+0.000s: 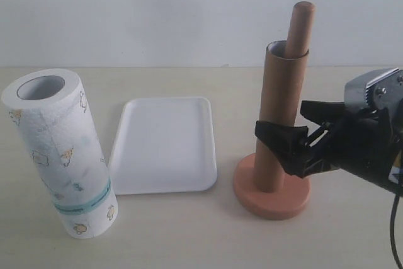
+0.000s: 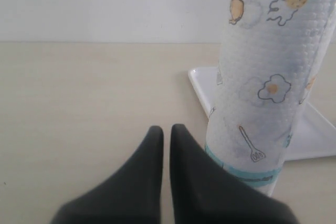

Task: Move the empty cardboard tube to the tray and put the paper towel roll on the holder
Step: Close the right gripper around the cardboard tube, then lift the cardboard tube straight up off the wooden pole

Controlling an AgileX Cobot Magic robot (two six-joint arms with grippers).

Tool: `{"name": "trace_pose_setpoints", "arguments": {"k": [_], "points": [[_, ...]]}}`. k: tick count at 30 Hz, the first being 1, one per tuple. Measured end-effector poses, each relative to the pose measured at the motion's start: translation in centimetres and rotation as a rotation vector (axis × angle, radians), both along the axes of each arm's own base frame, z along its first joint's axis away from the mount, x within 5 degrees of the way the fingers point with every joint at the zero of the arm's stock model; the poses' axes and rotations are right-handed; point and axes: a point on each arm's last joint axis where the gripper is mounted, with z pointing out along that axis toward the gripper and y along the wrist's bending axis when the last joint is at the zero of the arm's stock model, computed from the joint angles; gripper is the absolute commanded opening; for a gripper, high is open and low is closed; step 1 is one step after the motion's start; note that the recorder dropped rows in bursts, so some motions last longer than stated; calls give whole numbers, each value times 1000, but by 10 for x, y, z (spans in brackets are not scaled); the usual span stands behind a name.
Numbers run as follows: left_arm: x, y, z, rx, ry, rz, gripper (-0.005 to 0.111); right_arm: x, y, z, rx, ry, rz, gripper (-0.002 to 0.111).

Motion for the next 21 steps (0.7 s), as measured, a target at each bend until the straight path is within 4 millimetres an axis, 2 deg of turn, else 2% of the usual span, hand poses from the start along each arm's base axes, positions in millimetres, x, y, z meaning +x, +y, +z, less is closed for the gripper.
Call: {"name": "trace_pose_setpoints", "arguments": {"k": [8,10,14,18,21], "points": [[0,0,0,0,0,0,4,10,1,-25,-20,18,-14,90],[0,0,0,0,0,0,4,13,2,-27,-20,14,-15,85],[0,0,0,0,0,0,4,16,3,-27,-12,2,-15,58],[0,0,0,0,0,0,4,17,3,-27,-26,-17,-14,25],[0,0,0,0,0,0,4,17,3,-27,-32,-24,-13,9]]}}
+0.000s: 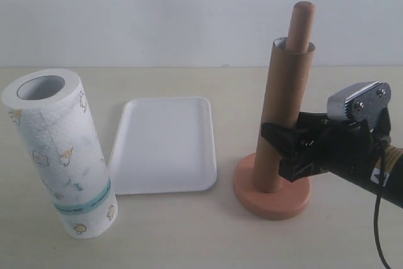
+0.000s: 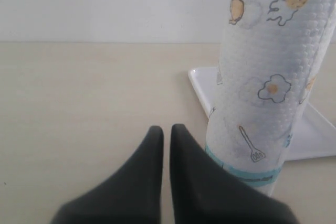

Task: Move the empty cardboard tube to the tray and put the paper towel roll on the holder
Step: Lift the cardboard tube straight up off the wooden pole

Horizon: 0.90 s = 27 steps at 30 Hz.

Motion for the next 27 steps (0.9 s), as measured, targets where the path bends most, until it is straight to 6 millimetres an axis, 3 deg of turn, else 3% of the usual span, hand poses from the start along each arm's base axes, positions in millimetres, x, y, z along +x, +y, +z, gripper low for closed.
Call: {"name": "trace_pose_setpoints", "arguments": {"k": [3,20,27], "points": [[0,0,0,0,0,0,4,0,0,0,-2,-2,0,-1],[0,0,0,0,0,0,4,0,1,12,55,-93,12,0],[0,0,0,0,0,0,4,-18,-7,70,40,-223,-26,0]]}}
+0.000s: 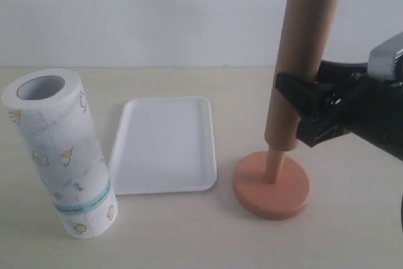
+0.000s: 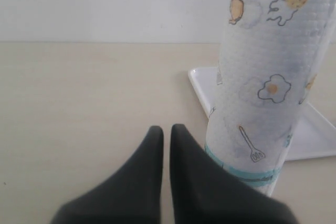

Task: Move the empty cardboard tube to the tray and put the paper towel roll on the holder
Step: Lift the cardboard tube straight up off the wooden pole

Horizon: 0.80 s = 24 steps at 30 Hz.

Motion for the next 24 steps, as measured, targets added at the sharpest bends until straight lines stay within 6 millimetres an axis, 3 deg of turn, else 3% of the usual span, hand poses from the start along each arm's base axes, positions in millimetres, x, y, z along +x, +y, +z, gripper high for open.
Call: {"name": "trace_pose_setpoints", "arguments": {"k": [9,15,24], "points": [[0,0,0,0,0,0,4,-43,-15,89,99,-254,-51,0],[0,0,0,0,0,0,4,-63,-22,138,138,-330,-65,0],[0,0,0,0,0,0,4,-94,-19,229,114,-361,61,0]]}}
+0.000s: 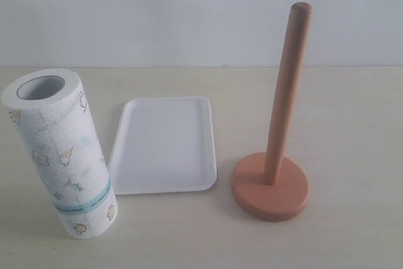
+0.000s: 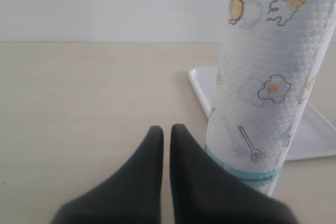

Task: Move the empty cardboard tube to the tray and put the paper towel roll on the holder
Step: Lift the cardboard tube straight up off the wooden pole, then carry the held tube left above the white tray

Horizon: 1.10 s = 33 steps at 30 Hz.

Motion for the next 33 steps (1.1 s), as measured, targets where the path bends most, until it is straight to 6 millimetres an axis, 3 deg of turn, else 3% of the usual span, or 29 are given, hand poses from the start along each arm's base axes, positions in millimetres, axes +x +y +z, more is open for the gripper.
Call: {"name": "trace_pose_setpoints", "arguments": {"k": [7,12,15,20,33], "points": [[0,0,0,0,0,0,4,-25,-3,55,14,31,51,0],[0,0,0,0,0,0,4,-39,-4,75,48,64,105,0],[0,0,0,0,0,0,4,-43,-1,78,56,96,161,0],[0,0,0,0,0,0,4,-22,14,63,7,255,303,0],[0,0,0,0,0,0,4,-26,7,70,73,230,235,0]]}}
